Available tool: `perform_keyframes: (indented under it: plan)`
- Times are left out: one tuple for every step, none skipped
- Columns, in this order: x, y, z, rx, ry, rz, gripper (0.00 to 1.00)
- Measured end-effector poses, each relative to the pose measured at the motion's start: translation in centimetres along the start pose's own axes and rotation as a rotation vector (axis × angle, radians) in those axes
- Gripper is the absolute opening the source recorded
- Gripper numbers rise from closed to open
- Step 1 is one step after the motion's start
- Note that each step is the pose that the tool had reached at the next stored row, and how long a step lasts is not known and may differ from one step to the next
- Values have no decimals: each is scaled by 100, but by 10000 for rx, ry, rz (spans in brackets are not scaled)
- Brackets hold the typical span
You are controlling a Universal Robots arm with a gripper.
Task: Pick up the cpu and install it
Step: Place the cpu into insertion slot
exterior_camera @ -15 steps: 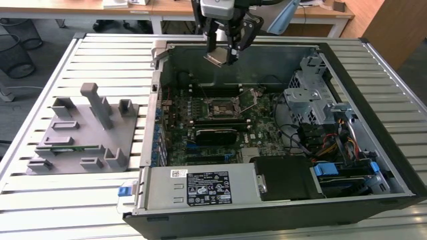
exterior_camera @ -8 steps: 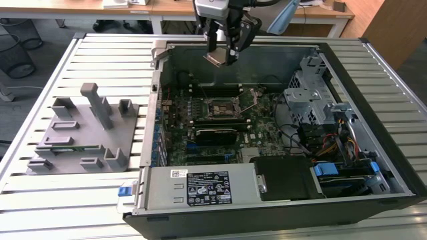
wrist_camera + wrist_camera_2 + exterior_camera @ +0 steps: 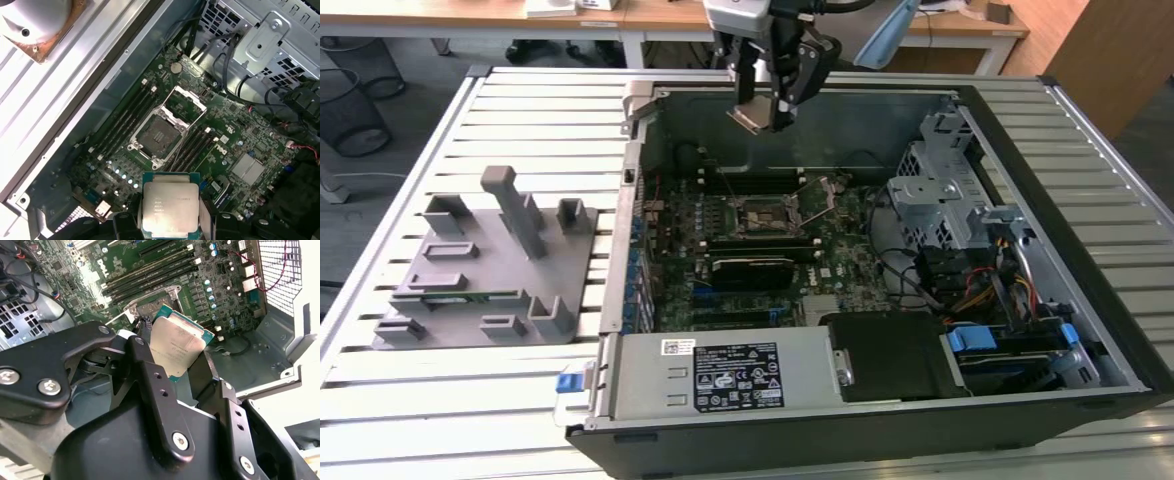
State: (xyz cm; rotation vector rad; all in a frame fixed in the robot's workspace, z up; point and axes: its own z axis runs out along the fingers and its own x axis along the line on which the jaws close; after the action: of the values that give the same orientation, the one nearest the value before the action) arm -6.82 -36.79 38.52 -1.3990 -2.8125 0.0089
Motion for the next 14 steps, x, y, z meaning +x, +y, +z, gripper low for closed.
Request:
perform_keyframes:
  plan:
    - [0,0,1,11,-17,63,54]
    - [0,0,0,22,-34,123,54]
    - [1,0,0,35,-54,175,54]
    - [1,1,0,47,-73,222,54]
    - [1,1,0,59,-92,265,54]
    - [1,1,0,71,-113,310,54]
    - [1,1,0,84,-134,354,54]
    - [2,1,0,96,-154,400,54]
    - [2,2,0,111,-177,449,54]
    - [2,2,0,126,-199,491,54]
    - [3,2,0,140,-221,532,54]
    - [3,2,0,155,-244,574,54]
    - [3,2,0,169,-266,616,54]
    - [3,2,0,181,-284,660,54]
